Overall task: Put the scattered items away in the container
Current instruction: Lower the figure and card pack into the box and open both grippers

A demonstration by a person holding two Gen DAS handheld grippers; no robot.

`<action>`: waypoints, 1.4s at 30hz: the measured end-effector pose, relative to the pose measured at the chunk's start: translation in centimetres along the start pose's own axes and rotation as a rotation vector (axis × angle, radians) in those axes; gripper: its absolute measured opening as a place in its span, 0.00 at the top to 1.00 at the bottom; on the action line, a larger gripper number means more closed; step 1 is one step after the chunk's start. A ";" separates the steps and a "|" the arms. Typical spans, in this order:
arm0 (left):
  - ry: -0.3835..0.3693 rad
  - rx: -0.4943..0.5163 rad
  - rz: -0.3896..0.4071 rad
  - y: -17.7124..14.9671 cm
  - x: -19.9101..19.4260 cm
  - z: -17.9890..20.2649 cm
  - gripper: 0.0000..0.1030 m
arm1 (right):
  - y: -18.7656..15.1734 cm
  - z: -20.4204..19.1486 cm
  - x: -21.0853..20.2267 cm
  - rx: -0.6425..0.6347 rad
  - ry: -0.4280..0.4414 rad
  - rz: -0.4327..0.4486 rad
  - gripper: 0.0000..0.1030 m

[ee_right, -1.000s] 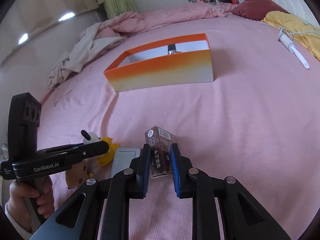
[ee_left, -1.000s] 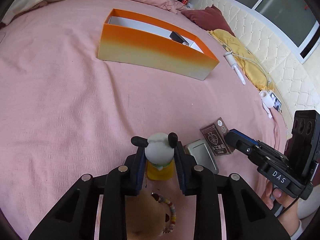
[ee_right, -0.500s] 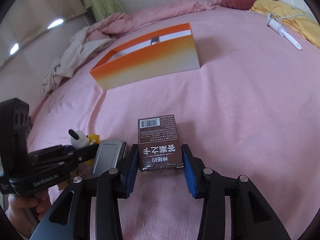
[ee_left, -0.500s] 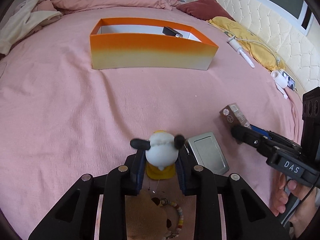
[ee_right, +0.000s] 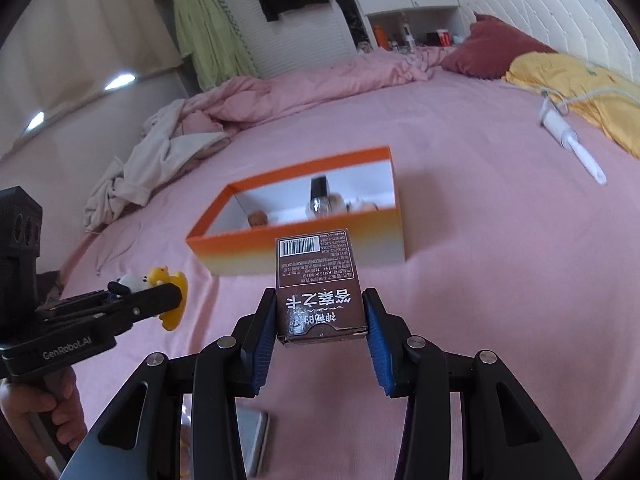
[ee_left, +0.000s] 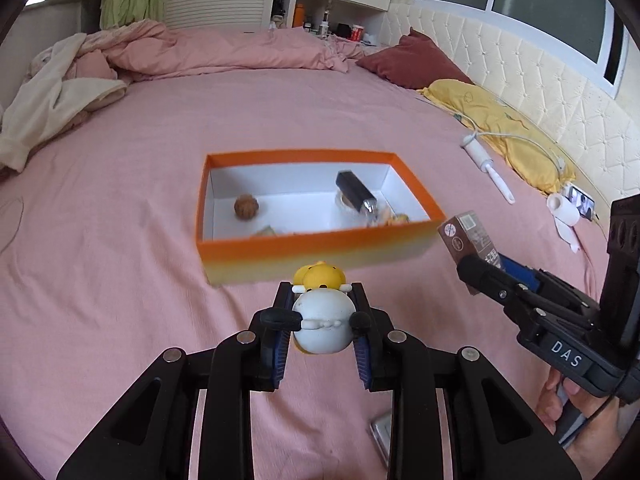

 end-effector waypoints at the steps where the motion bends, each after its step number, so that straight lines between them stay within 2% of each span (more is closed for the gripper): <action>1: 0.005 -0.012 -0.005 1.0 0.8 -0.5 0.72 | 1.5 -0.4 0.6 -0.015 -0.001 0.008 0.61; 4: 0.021 -0.044 -0.019 3.3 2.9 -1.7 0.72 | 5.5 -1.0 2.8 -0.065 -0.027 0.013 0.60; 8: 0.045 -0.061 -0.036 3.4 4.7 -2.8 0.72 | 8.1 -0.4 6.1 -0.094 -0.066 -0.030 0.60; 14: 0.081 -0.086 -0.061 3.5 7.4 -4.4 0.72 | 8.3 0.6 9.0 -0.108 -0.084 -0.075 0.62; 19: 0.094 -0.133 -0.102 2.6 9.4 -5.5 0.72 | 7.0 1.2 10.1 -0.080 -0.077 -0.088 0.62; 21: 0.118 -0.124 -0.113 2.3 9.9 -5.7 0.66 | 5.9 1.5 11.1 -0.092 -0.101 -0.130 0.61; 24: 0.205 -0.073 -0.097 2.5 9.3 -5.8 0.58 | 5.1 1.6 11.6 -0.101 -0.108 -0.134 0.55; 25: 0.217 -0.065 -0.079 2.7 8.8 -5.8 0.55 | 5.2 1.5 11.4 -0.104 -0.110 -0.118 0.47; 26: 0.218 -0.061 -0.054 3.0 8.3 -5.7 0.54 | 5.3 1.2 11.1 -0.103 -0.103 -0.096 0.42; 27: 0.216 -0.066 -0.030 3.3 7.7 -5.7 0.51 | 5.5 0.9 10.6 -0.099 -0.085 -0.068 0.41; 30: 0.206 -0.096 0.037 4.1 5.9 -5.8 0.35 | 6.3 0.0 8.9 -0.096 -0.055 0.009 0.36; 32: 0.209 -0.108 0.063 4.4 4.8 -6.0 0.35 | 6.6 -0.6 8.3 -0.096 -0.047 0.020 0.36; 37: 0.212 -0.125 0.066 3.6 2.0 -6.1 0.35 | 6.1 -1.7 6.7 -0.108 -0.042 0.024 0.36; 42: 0.242 -0.175 0.038 -1.0 -1.9 -5.8 0.35 | 3.5 -2.5 3.7 -0.086 -0.026 0.006 0.36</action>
Point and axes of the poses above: each gripper's, at about its wrist camera, not at the fingertips, and x roughly the way its jaws point, z to its right, y to its top, the point moved 10 cm from there along x, roughly the way its jaws point, and after that the axes turned 6 degrees about x, right-handed, at the moved point
